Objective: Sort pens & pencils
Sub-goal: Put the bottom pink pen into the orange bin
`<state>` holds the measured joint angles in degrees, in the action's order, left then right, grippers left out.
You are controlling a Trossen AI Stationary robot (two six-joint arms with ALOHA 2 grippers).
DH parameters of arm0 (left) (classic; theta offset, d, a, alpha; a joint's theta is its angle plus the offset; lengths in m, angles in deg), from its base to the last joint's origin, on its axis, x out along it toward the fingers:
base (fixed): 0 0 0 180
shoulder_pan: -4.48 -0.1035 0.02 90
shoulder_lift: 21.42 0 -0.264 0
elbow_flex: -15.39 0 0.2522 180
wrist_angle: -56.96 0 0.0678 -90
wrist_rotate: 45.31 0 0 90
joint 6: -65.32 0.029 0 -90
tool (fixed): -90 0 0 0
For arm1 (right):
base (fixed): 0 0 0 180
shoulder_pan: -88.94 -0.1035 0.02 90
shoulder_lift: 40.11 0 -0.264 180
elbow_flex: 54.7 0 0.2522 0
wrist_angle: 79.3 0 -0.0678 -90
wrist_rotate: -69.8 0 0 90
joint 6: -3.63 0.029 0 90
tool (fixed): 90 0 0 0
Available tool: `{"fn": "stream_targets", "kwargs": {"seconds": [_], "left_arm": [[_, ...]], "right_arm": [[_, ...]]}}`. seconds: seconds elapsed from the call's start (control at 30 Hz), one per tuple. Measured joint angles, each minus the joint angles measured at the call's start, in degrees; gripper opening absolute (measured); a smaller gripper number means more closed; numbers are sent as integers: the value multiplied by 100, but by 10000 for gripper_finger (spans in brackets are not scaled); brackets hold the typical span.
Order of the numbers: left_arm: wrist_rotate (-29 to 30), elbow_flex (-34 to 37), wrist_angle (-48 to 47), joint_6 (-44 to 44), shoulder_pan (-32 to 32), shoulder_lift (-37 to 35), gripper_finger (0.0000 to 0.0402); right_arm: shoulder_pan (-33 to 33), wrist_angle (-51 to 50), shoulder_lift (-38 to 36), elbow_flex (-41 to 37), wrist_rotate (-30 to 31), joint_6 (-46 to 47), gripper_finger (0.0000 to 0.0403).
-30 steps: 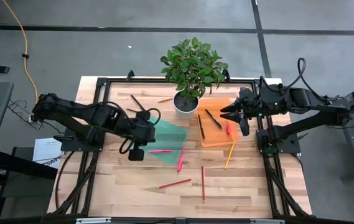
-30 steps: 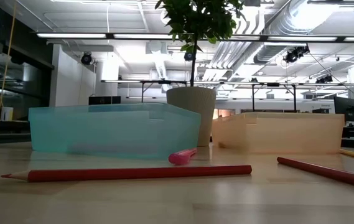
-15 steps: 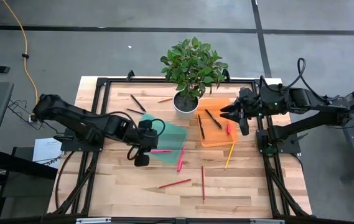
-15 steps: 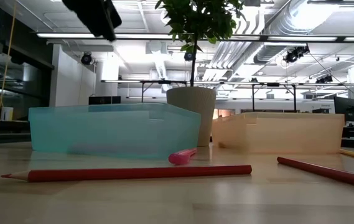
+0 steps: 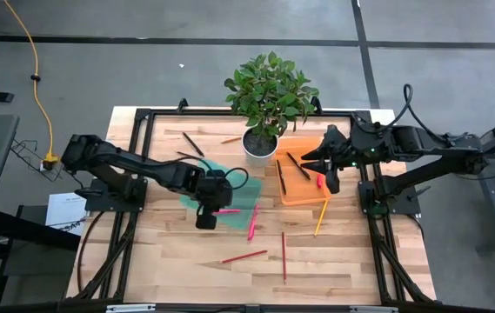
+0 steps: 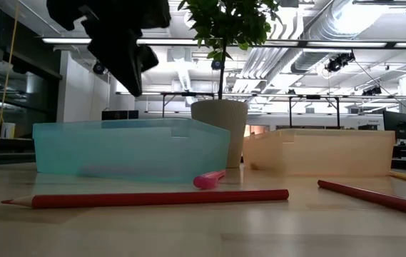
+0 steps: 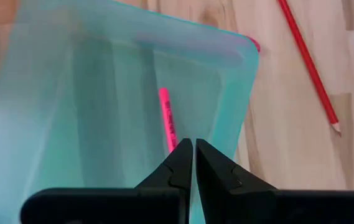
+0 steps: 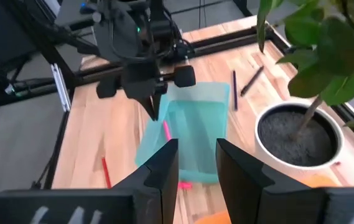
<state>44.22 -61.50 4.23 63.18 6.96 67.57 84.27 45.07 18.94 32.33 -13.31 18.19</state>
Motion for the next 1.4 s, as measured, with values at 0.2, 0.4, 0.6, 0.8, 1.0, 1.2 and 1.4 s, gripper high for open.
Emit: {"fn": "stream_targets", "kwargs": {"seconds": [0.2, 0.4, 0.6, 0.8, 1.0, 1.2, 1.4], "left_arm": [[-143, 4, 130, 193, -197, 306, 10], [-202, -5, 374, 292, -383, 491, 10], [-529, -3, 516, 347, -518, 736, 14], [-632, 2, 538, 344, -512, 850, 76], [-250, -1, 553, 287, -512, 852, 135], [-255, 2, 622, 174, -488, 1274, 138], [-276, 0, 706, 172, -384, 1528, 124]], "right_arm": [[2, 67, -10, 2, 9, -111, 99], [0, 80, -11, 2, 7, -111, 99], [0, 99, -28, 2, 6, -111, 99], [0, 96, -28, 2, -18, -111, 99], [0, 98, -28, 2, -31, -111, 99], [0, 113, -29, 2, -28, -111, 99], [0, 128, -28, 2, -28, -111, 99]]}}
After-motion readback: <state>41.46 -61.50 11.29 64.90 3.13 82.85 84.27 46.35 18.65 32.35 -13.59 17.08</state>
